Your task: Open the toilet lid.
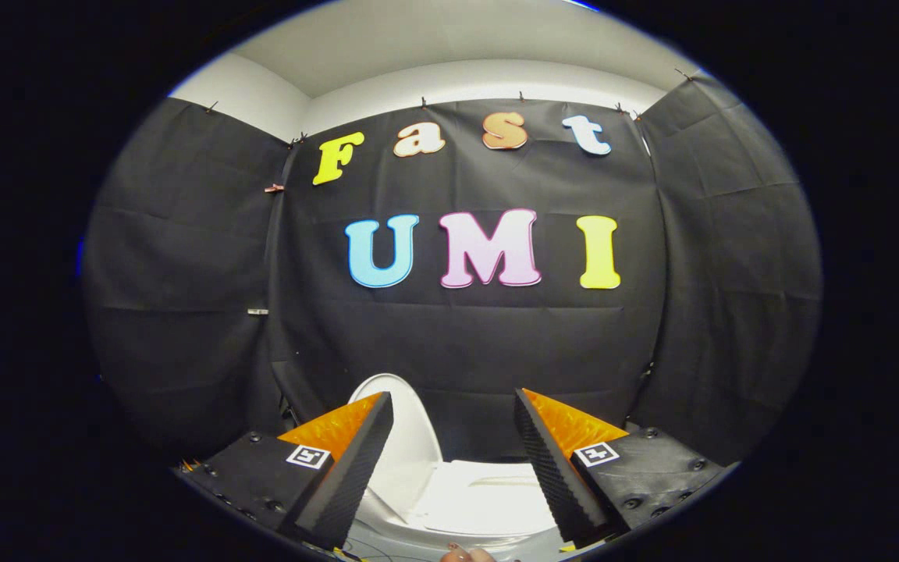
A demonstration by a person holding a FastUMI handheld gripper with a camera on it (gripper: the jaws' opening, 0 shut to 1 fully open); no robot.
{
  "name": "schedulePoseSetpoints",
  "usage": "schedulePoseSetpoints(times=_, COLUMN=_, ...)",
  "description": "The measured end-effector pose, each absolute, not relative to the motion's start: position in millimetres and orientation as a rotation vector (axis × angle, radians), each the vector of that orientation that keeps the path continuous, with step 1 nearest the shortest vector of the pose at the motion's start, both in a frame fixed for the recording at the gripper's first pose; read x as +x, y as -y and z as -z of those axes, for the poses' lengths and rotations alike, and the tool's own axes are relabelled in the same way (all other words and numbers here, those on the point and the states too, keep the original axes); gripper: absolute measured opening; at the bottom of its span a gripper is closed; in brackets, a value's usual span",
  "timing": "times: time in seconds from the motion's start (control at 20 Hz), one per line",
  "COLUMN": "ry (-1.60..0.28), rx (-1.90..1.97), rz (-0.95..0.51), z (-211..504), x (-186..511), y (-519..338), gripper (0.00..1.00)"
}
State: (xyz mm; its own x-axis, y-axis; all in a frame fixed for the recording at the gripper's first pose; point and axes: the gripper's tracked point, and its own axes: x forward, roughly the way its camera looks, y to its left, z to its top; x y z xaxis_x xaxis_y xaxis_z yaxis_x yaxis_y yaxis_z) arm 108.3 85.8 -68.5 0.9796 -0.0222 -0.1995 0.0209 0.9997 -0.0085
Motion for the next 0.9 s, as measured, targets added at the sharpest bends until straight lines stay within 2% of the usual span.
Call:
schedulePoseSetpoints(times=0.55, ry=-0.165, rx=-0.042, rz=0.064, z=30, x=22, y=-3, gripper=0.98)
schedulePoseSetpoints(times=0.9, ry=-0.157, rx=-0.018, rz=0.052, z=19, x=6, y=9, gripper=0.97)
